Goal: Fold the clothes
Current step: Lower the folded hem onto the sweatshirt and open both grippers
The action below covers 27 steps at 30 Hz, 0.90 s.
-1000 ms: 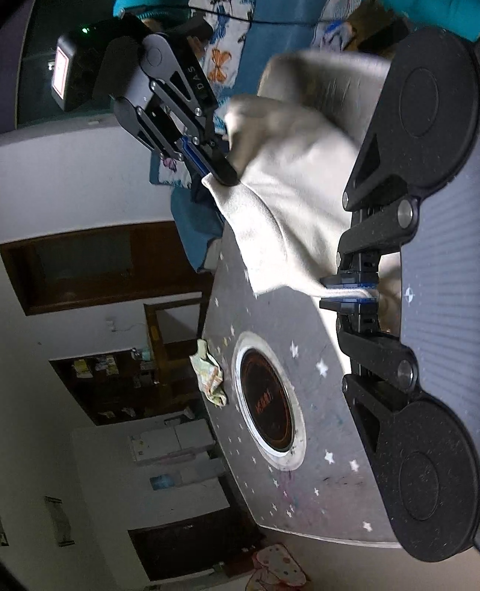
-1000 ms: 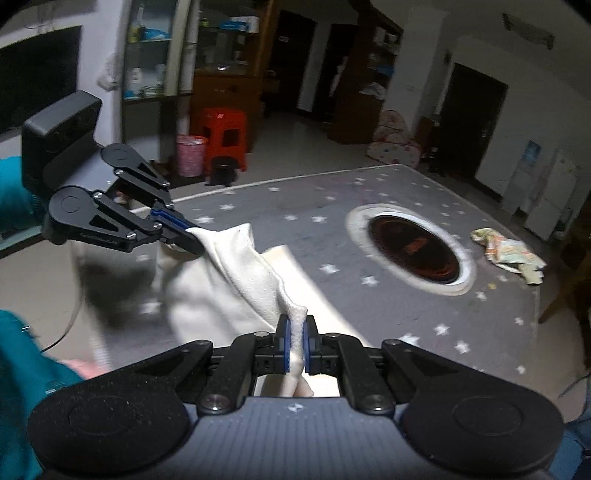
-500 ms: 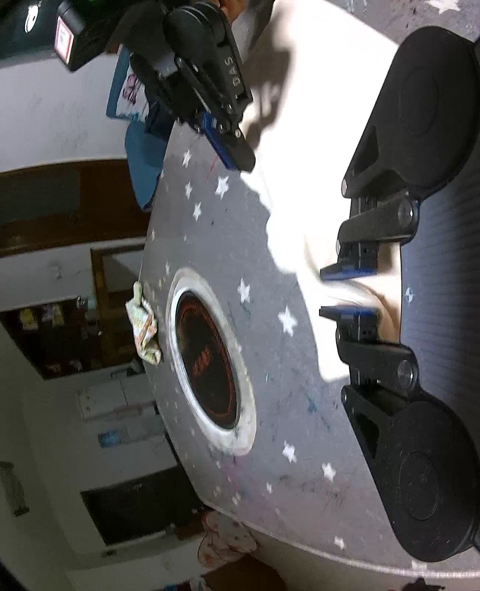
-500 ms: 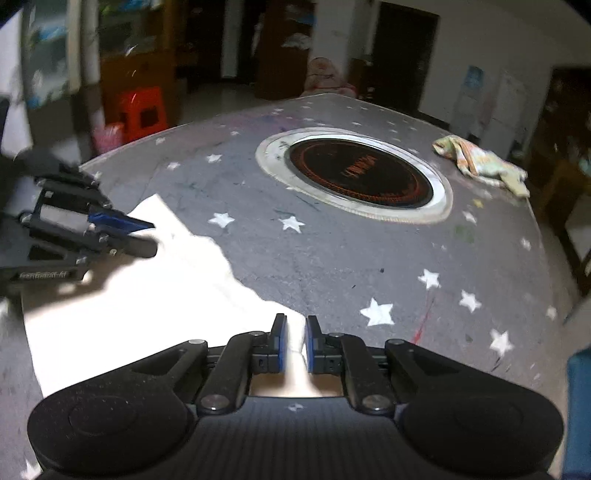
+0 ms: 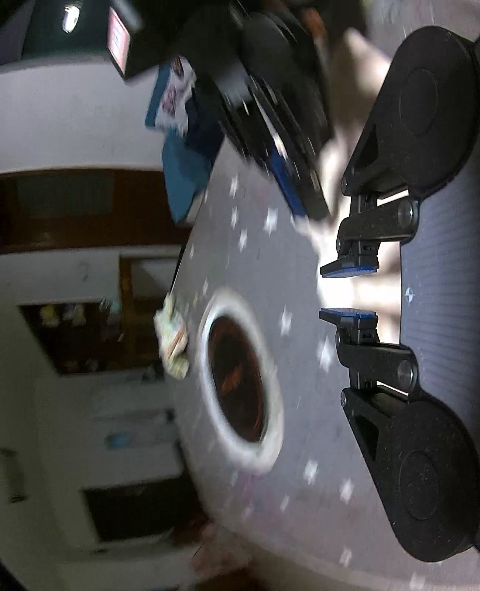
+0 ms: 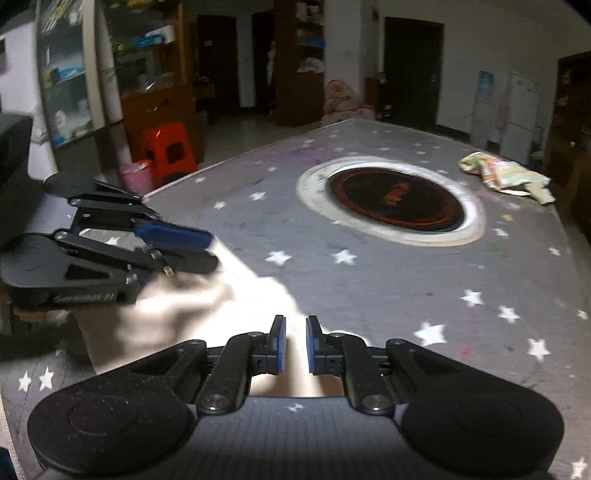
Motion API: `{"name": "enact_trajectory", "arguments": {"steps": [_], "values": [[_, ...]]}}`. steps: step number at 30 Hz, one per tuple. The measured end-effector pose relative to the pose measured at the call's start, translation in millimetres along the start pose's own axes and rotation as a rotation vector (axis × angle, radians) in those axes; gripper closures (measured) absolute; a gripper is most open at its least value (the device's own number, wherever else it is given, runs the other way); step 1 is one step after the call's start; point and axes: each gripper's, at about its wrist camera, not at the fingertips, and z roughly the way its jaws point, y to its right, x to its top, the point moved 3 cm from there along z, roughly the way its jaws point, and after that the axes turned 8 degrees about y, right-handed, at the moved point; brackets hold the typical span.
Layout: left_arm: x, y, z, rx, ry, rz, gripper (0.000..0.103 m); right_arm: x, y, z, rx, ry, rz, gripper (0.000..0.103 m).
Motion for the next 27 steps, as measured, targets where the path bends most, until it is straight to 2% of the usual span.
{"name": "enact_trajectory", "arguments": {"steps": [3, 6, 11, 15, 17, 22, 27], "values": [[-4.3, 2.1, 16.2, -0.026, -0.046, -0.043, 0.083, -6.8, 4.6, 11.3, -0.01, -0.022, 0.029, 0.093], [-9.7, -6.5, 29.9, -0.012, -0.094, -0.096, 0.083, -9.9, 14.6, 11.1, -0.033, -0.016, 0.061, 0.084], [-12.3, -8.3, 30.8, -0.012, -0.087, -0.094, 0.083, -12.4, 22.4, -21.7, -0.049, -0.001, 0.07, 0.084], [-12.1, -6.6, 31.6, -0.005, -0.085, -0.092, 0.083, -31.6, 19.4, -41.1, -0.048, -0.042, 0.057, 0.084], [-12.2, -6.5, 31.8, -0.004, -0.086, -0.093, 0.083, -42.5, 24.3, -44.8, -0.074, -0.06, 0.06, 0.084], [-11.9, -5.9, 32.0, -0.002, -0.086, -0.087, 0.083, -43.7, 43.5, -67.8, -0.147, -0.02, 0.125, 0.084], [-11.8, -2.3, 30.5, 0.011, -0.081, -0.067, 0.083, -43.9, 26.2, -88.8, -0.087, 0.008, 0.099, 0.084]]}}
